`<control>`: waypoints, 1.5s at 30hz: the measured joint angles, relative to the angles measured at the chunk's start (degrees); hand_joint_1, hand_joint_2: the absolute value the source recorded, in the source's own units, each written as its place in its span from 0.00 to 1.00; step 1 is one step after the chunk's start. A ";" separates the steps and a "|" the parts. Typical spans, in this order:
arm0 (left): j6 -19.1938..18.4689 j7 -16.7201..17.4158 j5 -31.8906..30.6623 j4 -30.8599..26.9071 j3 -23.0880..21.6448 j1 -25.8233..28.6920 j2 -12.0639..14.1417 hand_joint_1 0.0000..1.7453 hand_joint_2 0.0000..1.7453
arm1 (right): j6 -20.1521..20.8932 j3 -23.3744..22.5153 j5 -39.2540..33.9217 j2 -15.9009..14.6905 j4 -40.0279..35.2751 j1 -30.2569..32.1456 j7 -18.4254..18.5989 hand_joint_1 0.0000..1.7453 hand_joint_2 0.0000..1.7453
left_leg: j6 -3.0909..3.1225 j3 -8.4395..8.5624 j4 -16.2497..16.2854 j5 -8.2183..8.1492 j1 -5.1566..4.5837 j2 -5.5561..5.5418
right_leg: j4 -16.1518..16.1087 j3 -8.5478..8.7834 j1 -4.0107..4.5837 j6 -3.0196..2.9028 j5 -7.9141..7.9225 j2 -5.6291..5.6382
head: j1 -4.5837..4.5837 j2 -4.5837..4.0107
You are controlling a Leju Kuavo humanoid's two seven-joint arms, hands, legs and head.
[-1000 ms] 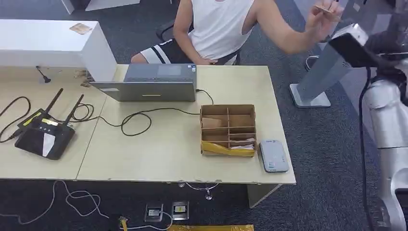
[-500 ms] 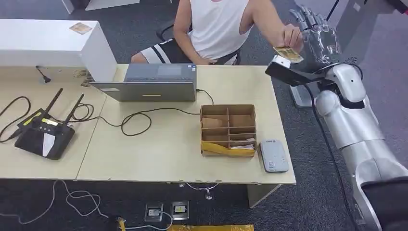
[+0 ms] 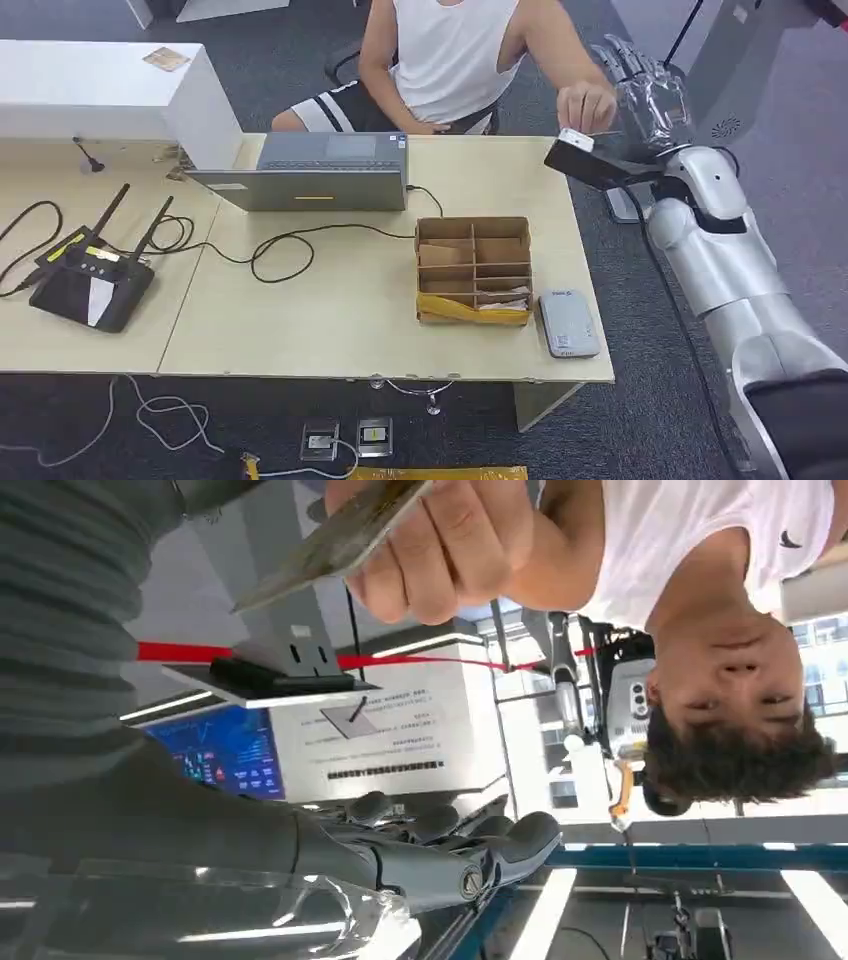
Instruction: Pass the card to the sensor for recognition and then transmit it.
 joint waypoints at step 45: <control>0.02 1.57 2.05 0.28 -0.89 0.22 0.48 0.00 1.00 | 7.78 -7.76 -14.56 -6.25 -11.65 21.63 2.54 1.00 1.00 | -0.01 0.05 0.01 -0.02 0.00 0.02 | -0.03 0.01 0.00 0.00 0.00 0.02 | -0.02 0.00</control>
